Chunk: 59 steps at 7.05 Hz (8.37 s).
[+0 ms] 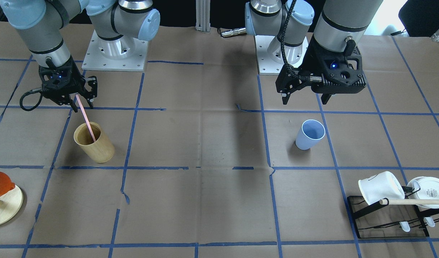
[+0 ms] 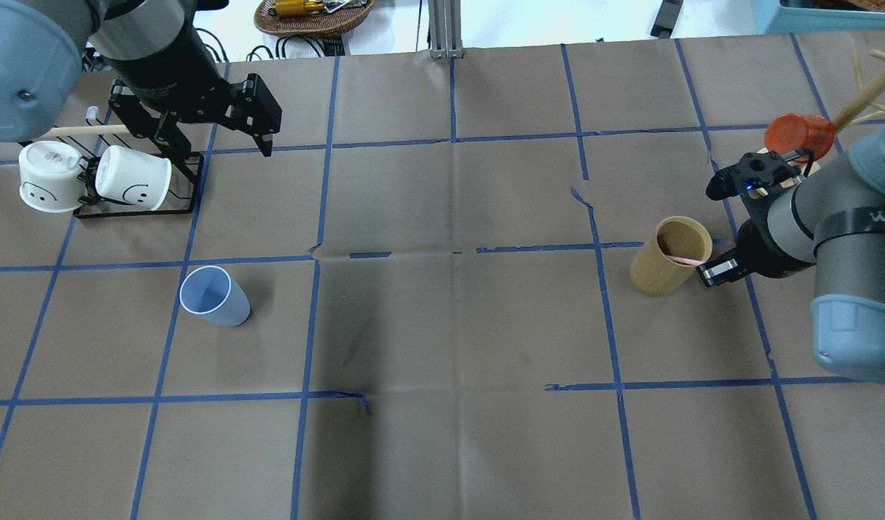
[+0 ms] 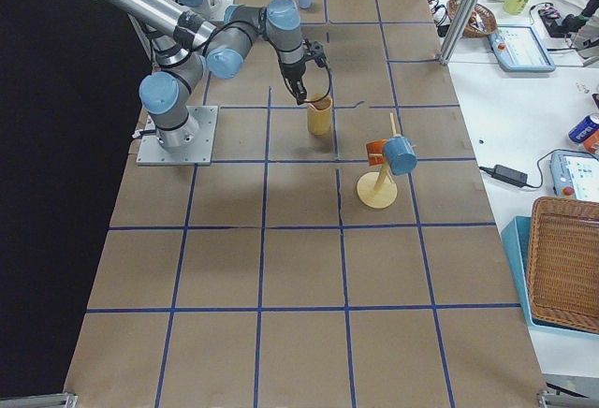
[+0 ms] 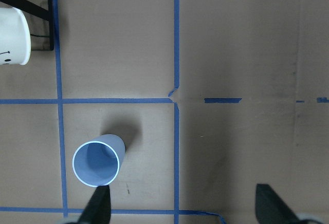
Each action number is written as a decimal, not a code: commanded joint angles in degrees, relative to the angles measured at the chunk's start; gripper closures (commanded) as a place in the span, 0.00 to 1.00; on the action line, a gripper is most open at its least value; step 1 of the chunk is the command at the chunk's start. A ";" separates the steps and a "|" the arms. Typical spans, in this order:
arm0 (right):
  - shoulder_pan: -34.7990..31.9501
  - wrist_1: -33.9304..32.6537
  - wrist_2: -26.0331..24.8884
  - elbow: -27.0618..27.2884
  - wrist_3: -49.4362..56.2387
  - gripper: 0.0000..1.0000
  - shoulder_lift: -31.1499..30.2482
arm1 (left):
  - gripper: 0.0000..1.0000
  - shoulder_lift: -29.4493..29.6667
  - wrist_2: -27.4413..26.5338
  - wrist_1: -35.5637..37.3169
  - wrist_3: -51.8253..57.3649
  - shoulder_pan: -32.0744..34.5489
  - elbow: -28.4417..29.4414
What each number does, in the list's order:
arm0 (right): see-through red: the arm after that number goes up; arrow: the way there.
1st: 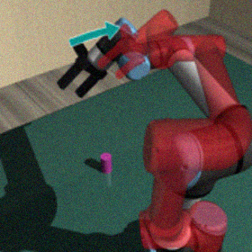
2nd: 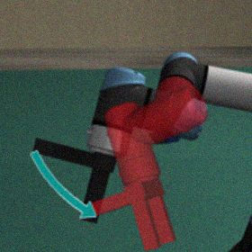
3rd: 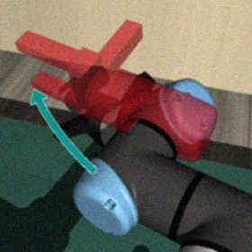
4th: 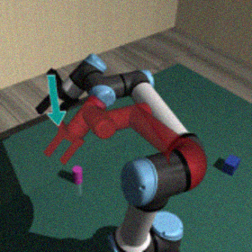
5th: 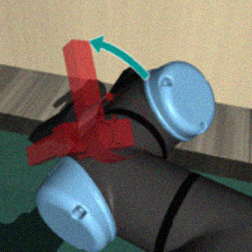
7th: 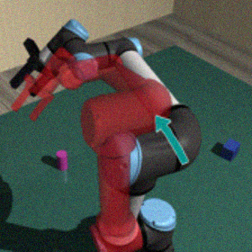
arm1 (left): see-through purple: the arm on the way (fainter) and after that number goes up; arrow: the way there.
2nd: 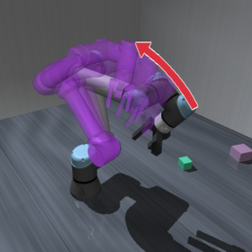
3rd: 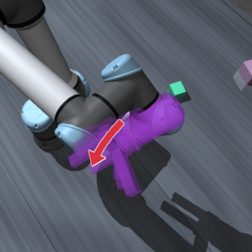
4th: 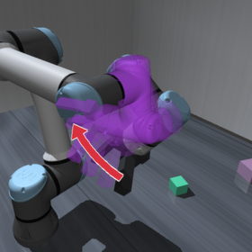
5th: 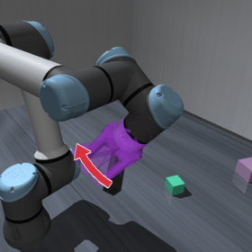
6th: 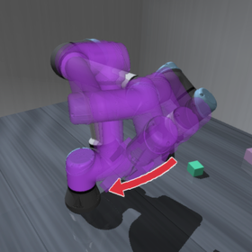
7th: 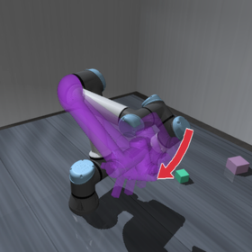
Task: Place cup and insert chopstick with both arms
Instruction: 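Lower the right gripper and close it on the pink chopstick, then lift the pink chopstick up out of the tan cup with the right gripper, then carry the chopstick back over the tan cup while the left arm starts reaching, then grasp the light blue cup with the left gripper, then carry the light blue cup toward the table center with the left gripper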
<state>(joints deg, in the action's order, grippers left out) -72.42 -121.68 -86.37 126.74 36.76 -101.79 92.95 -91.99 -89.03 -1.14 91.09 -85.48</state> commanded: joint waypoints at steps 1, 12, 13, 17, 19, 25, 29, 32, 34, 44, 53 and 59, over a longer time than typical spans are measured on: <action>0.00 0.04 -0.46 0.00 -0.02 0.80 0.01 | 0.00 -0.05 -0.12 0.00 0.00 -0.03 -0.04; -0.17 33.84 -0.55 -27.56 -4.58 0.92 -0.25 | 0.00 0.66 -0.03 0.96 -0.09 -0.73 -0.21; -0.35 36.23 -0.21 -29.86 -4.68 0.92 0.10 | 0.00 0.66 -0.20 0.97 -0.09 -0.65 -0.30; -3.59 36.61 2.61 -29.54 -9.15 0.92 0.45 | 0.00 0.92 -0.20 1.05 -0.09 -0.65 -0.21; -8.15 35.99 2.61 -30.24 -12.48 0.92 1.33 | 0.00 0.83 -0.21 1.05 -0.09 -0.65 -0.21; -13.95 35.03 4.28 -30.15 -19.77 0.92 2.65 | 0.00 0.74 -0.12 1.05 0.70 -0.91 -0.65; -15.64 33.97 4.37 -29.19 -22.70 0.92 2.82 | 0.00 0.13 -0.12 6.56 1.93 -3.09 -9.94; -15.64 32.57 4.37 -28.66 -22.70 0.92 3.79 | 0.01 0.22 0.15 10.07 7.28 -7.06 -18.20; -15.91 29.50 4.37 -26.64 -22.79 0.92 3.79 | 0.05 0.13 -0.20 13.95 12.01 -10.12 -24.96; -16.17 28.96 4.37 -26.19 -22.70 0.92 3.88 | 0.96 5.67 -0.20 24.34 13.19 -11.11 -30.19; -15.91 25.62 4.19 -24.79 -19.54 0.92 5.46 | 1.00 11.44 3.49 21.27 -9.96 8.35 -12.99; -15.47 25.53 4.19 -24.26 -18.31 0.93 5.64 | 1.00 24.56 4.18 23.72 -21.62 21.59 -2.06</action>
<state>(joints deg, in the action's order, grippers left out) -87.84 -96.09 -82.29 102.36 18.43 -96.17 116.50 -88.12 -66.21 -22.41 111.47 -87.87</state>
